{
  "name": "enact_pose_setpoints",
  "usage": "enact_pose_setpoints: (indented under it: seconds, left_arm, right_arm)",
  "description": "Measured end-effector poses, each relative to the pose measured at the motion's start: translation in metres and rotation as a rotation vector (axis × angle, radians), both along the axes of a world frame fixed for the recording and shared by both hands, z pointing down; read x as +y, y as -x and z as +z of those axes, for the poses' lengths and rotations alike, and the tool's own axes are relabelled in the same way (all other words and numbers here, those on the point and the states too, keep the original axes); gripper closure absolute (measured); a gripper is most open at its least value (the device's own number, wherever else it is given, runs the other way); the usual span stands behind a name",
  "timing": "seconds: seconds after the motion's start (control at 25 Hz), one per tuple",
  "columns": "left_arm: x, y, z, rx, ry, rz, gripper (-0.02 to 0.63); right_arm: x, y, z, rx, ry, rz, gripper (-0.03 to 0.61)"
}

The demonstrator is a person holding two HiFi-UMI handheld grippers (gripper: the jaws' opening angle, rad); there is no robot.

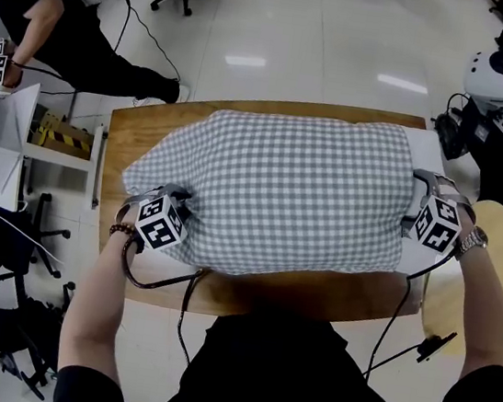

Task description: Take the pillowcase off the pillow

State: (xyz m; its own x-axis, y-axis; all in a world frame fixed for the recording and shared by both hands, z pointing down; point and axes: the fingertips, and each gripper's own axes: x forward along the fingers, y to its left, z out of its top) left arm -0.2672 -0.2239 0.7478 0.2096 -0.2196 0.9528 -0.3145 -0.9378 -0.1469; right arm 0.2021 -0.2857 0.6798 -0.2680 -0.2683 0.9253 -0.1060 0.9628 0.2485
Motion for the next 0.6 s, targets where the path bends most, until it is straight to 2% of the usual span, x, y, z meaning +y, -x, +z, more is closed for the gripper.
enact_pose_setpoints:
  seconds: [0.12, 0.36, 0.48, 0.6]
  left_arm:
    - [-0.006, 0.003, 0.011, -0.011, -0.007, -0.009, 0.525]
    - [-0.021, 0.012, 0.014, -0.014, -0.001, -0.012, 0.494]
    - [-0.026, 0.011, 0.023, -0.02, 0.006, -0.002, 0.498]
    - [-0.03, 0.011, 0.023, -0.013, -0.004, 0.008, 0.544]
  right_arm:
    - [-0.005, -0.001, 0.013, -0.004, 0.01, 0.017, 0.074]
    - [-0.013, 0.009, 0.02, 0.0, 0.097, 0.025, 0.084]
    - [-0.014, 0.013, 0.029, -0.007, 0.136, 0.021, 0.123]
    - [-0.013, 0.018, 0.024, -0.028, 0.161, 0.022, 0.188]
